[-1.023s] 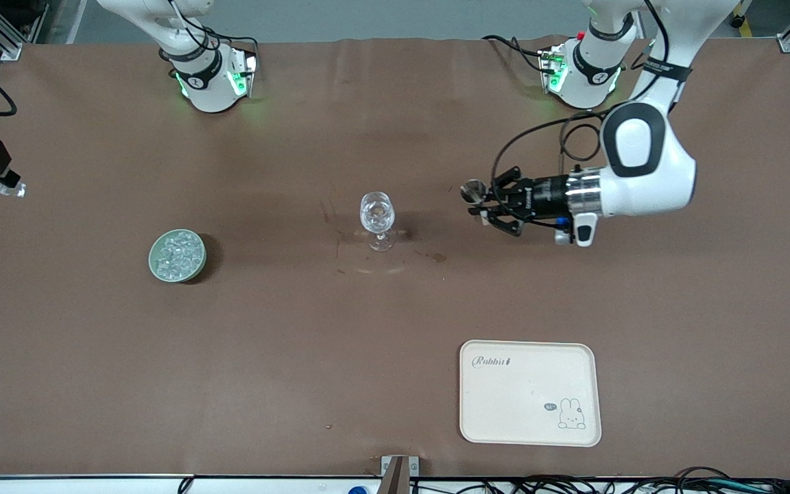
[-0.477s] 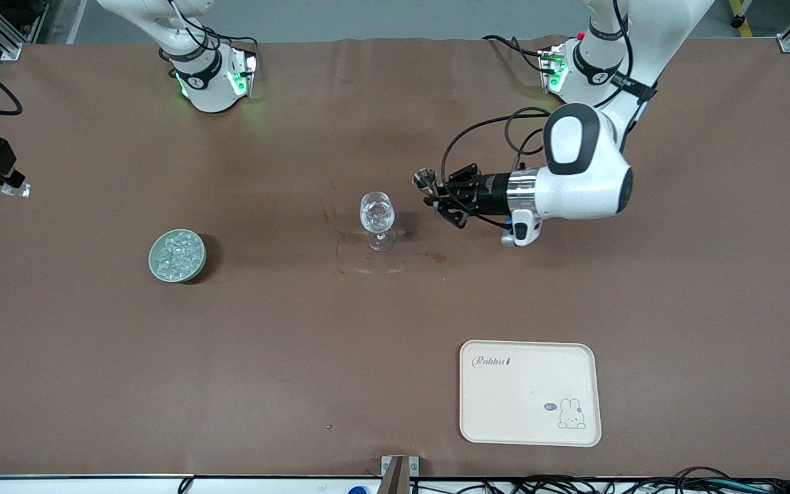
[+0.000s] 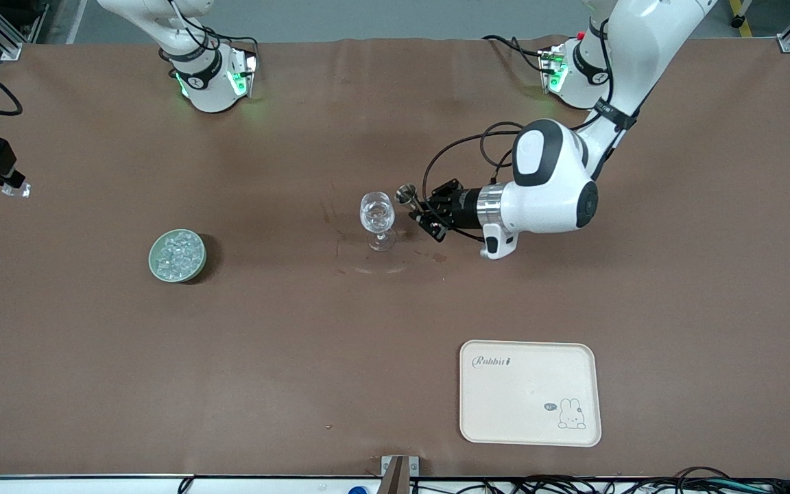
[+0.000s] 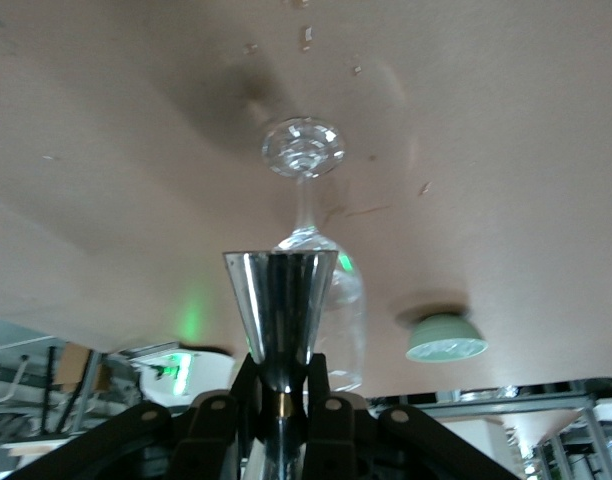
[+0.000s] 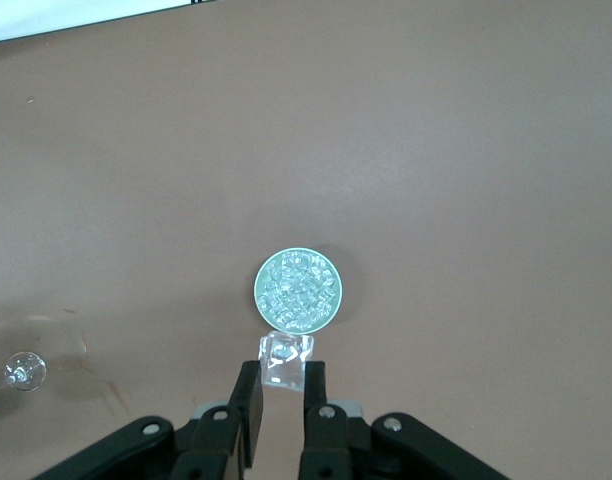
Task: Pour wine and add ice with both arms
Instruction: 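Tilt the jigger over the wine glass with the left gripper to pour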
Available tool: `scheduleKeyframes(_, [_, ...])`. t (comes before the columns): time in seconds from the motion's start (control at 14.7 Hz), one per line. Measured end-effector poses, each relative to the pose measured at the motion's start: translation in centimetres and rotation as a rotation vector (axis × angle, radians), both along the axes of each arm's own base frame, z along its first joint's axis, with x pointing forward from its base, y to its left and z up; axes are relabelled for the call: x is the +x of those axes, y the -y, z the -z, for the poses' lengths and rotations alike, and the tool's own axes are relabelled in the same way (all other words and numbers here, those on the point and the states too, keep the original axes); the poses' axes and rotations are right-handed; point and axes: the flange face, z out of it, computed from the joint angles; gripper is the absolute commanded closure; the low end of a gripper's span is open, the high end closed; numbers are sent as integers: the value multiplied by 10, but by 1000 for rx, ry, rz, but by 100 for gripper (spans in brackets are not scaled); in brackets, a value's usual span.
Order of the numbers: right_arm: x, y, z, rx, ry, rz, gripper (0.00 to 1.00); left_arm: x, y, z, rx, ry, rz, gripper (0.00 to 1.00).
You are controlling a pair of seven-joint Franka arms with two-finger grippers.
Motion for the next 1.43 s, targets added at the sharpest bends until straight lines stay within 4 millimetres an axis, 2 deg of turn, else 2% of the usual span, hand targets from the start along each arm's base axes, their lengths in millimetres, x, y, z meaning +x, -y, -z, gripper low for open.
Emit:
scheduleKeyframes(0.41, [0,0,0,0,0,0,94,4,19,2,41,24,-55,99])
scheduleKeyframes(0.75, [0,0,0,0,0,0,94,-6,42,1,142,63,-61,99])
scheduleKeyframes(1.43, [0,0,0,0,0,0,94,-18,66,-18,299,178,-25,99])
